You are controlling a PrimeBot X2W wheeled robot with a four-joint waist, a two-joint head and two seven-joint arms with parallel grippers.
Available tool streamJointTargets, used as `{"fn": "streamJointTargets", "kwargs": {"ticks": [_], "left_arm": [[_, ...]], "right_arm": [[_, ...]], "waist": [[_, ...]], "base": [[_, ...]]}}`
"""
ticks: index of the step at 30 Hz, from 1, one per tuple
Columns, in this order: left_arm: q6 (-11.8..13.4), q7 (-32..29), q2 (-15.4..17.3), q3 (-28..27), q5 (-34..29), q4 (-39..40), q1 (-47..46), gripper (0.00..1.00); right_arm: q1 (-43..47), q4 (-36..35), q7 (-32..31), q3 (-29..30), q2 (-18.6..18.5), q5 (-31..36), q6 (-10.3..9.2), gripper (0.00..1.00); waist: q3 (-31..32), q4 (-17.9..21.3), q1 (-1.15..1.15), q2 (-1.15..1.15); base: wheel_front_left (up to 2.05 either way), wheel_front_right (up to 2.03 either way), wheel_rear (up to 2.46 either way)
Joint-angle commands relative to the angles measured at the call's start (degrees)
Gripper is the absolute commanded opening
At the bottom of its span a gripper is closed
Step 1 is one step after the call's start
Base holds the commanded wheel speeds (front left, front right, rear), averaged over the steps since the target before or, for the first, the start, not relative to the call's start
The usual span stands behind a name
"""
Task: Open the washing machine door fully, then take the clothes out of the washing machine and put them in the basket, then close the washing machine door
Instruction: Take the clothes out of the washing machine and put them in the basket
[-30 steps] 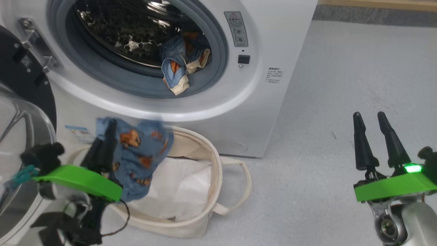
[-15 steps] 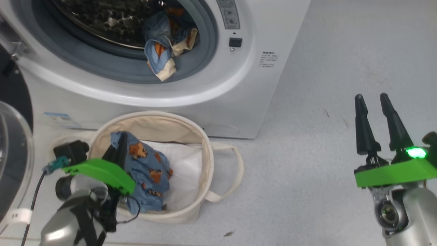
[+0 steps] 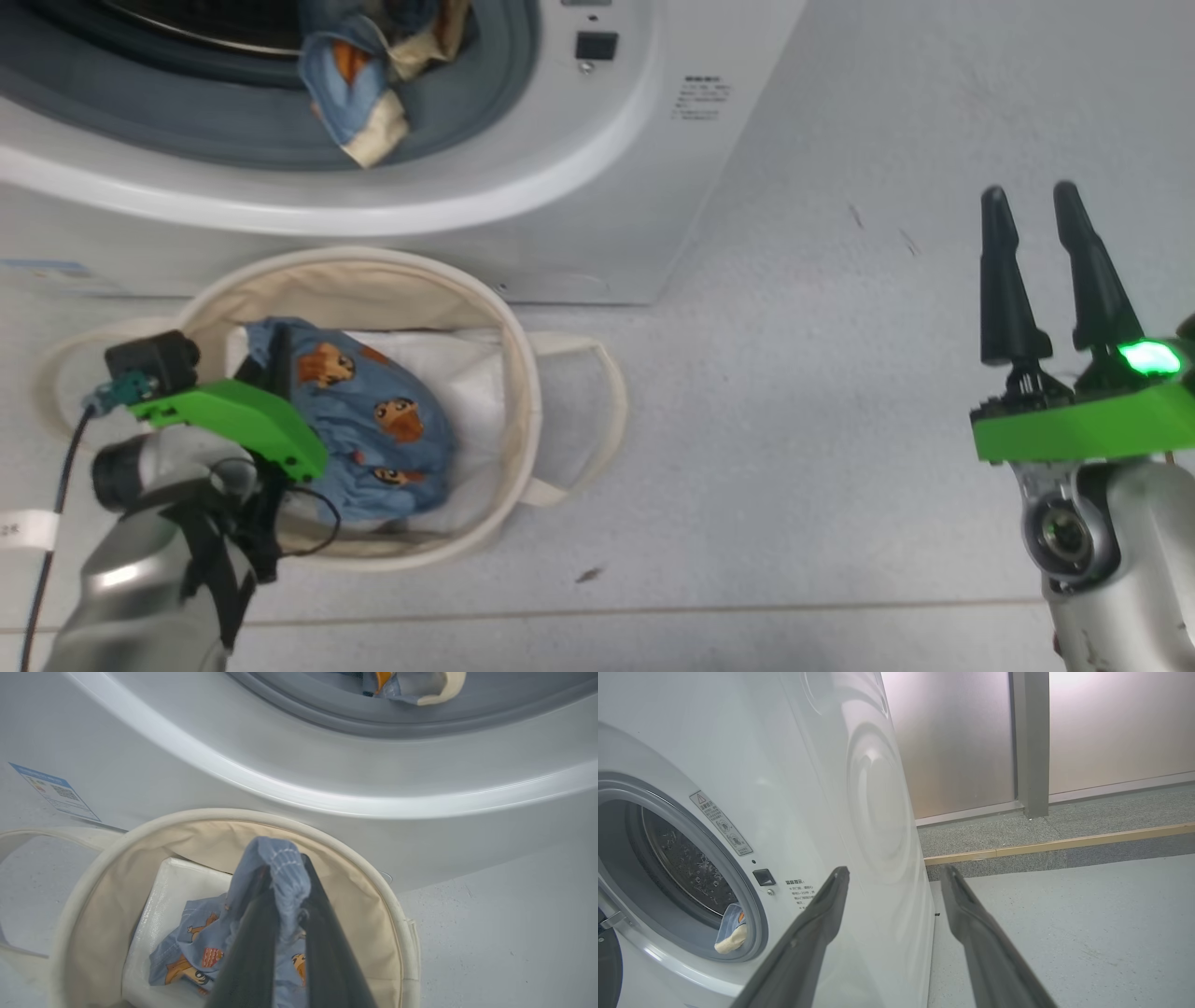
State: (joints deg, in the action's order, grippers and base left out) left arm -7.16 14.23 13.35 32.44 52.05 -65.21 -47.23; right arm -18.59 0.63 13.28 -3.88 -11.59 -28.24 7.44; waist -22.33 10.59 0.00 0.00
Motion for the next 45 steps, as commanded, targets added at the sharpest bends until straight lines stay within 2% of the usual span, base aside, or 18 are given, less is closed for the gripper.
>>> {"fn": "streamJointTargets", "kwargs": {"ticks": [1, 8, 9, 10, 11, 12, 19, 24, 28, 32, 40, 45], "left_arm": [[-0.32, 0.75, 2.17, -1.53, -0.77, -0.82, -2.03, 0.0], [-0.26, 0.76, 2.41, -1.37, -1.35, -6.29, -2.97, 0.0], [-0.06, 0.72, 2.41, -1.06, -1.62, -6.85, -2.78, 0.04], [0.1, 0.46, 2.39, -1.0, -1.6, -7.28, -2.6, 0.27], [0.36, 0.35, 2.45, -0.91, -1.64, -7.59, -2.43, 0.94], [0.57, 0.37, 2.54, -0.54, -2.02, -7.81, -2.3, 1.0], [1.44, 0.71, 2.38, 0.39, -4.06, -8.07, -2.58, 1.0], [3.13, 0.75, 4.31, -2.38, -7.11, -1.25, -2.9, 1.0], [4.44, 0.75, 5.83, -8.16, -11.37, 8.07, 0.02, 1.0], [4.7, 0.76, 6.35, -14.85, -16.1, 16.94, 4.68, 1.0], [4.37, 0.76, 4.05, -29.34, -20.37, 31.71, 15.3, 1.0], [5.58, 0.76, 2.98, -33.01, -21.73, 36.54, 21.58, 1.0]], "right_arm": [[-1.65, -2.34, 0.79, -1.12, -0.01, -0.01, 0.05, 1.0], [-2.89, -2.12, 1.3, -1.87, 0.71, -0.16, 0.05, 1.0], [-3.0, -2.0, 1.36, -2.0, 0.73, -0.15, 0.05, 1.0], [-3.13, -1.9, 1.41, -2.16, 0.73, -0.13, 0.05, 1.0], [-3.25, -1.8, 1.45, -2.34, 0.74, -0.1, 0.05, 1.0], [-3.34, -1.67, 1.49, -2.48, 0.72, -0.08, 0.05, 1.0], [-3.05, -0.72, 1.63, -2.86, 0.2, 0.07, 0.05, 1.0], [-2.42, 0.25, 1.67, -3.69, -0.05, 0.13, 0.05, 1.0], [-1.12, 1.38, 1.69, -4.03, -0.09, 0.16, 0.05, 1.0], [0.66, 2.52, 1.7, -4.18, 0.08, 0.0, 0.05, 1.0], [4.97, 4.68, 1.71, -4.59, 1.41, -0.56, 0.05, 1.0], [7.25, 5.57, 1.71, -4.76, 1.81, -0.04, 0.05, 1.0]], "waist": [[-1.91, 1.56, 0.0, 0.0], [-3.34, 3.29, 0.0, 0.0], [-3.33, 3.44, 0.0, 0.0], [-3.29, 3.58, 0.0, 0.0], [-3.15, 3.7, 0.0, 0.0], [-2.93, 3.77, 0.0, 0.0], [-0.62, 2.61, 0.0, 0.0], [2.1, 1.12, 0.0, 0.0], [5.19, -0.08, 0.0, 0.0], [8.66, -0.9, 0.0, 0.0], [15.17, -1.85, 0.0, 0.0], [17.81, -1.92, 0.0, 0.0]], "base": [[0.0, 0.0, 0.0], [0.0, 0.0, 0.0], [0.0, 0.0, 0.0], [0.0, 0.0, 0.0], [0.0, 0.0, 0.0], [0.0, 0.0, 0.0], [0.0, 0.0, 0.0], [0.0, 0.0, 0.0], [0.0, 0.0, 0.0], [0.0, 0.0, 0.0], [0.0, 0.0, 0.0], [0.0, 0.0, 0.0]]}}
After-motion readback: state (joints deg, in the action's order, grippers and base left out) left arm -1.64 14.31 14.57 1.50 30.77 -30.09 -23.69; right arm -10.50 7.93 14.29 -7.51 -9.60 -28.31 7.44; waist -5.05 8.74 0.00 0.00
